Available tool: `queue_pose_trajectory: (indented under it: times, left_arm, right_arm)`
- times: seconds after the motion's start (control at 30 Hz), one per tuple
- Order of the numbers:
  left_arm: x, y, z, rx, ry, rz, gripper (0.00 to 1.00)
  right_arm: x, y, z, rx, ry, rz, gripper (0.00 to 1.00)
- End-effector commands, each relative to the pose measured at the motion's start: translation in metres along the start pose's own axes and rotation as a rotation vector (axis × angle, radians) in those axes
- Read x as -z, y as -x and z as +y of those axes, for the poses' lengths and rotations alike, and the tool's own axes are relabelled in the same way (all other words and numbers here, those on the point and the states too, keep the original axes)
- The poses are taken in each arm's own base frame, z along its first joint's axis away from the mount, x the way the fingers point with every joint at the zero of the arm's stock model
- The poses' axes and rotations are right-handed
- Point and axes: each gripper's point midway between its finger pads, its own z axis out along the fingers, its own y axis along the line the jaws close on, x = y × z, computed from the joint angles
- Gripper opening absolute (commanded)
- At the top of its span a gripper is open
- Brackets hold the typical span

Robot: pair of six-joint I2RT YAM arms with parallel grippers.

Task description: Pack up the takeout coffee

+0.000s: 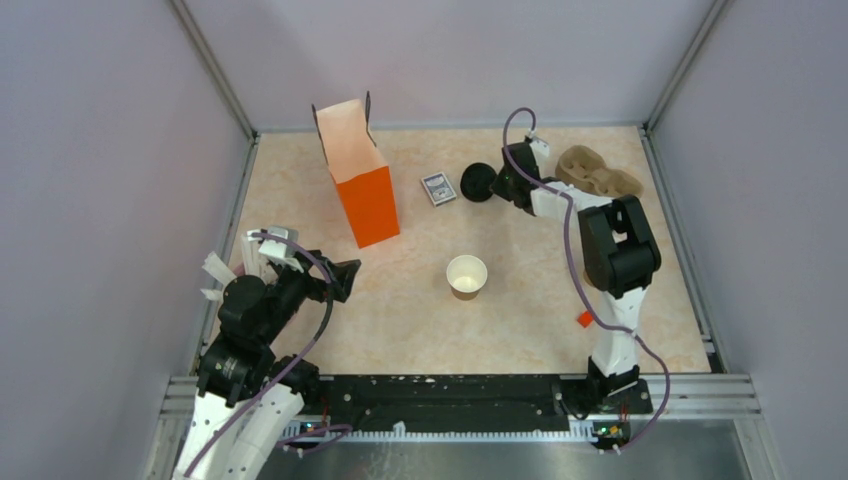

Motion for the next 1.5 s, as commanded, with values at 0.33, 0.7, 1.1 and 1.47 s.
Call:
queue_pose_trajectory:
  times: [0.33,0.7,1.1,1.47]
  left_arm:
    - [-0.001,0.011,-0.001,-0.012,-0.002,-0.046,0.99]
    - [0.001,0.012,0.000,-0.012,0.003,-0.054,0.99]
    - [-0.002,0.009,0.001,-0.010,0.006,-0.039,0.99]
    - [-0.003,0.009,0.003,-0.010,0.017,-0.037,0.99]
  right_arm:
    - [0.013,0.036,0.021,0.019,0.040,-0.065,0.13]
    - [0.009,0.033,0.017,0.063,0.030,-0.054,0.00]
    - [0.029,0.057,0.032,0.086,0.068,-0.107,0.00]
    - [0.047,0.065,0.033,0.100,0.091,-0.138,0.00]
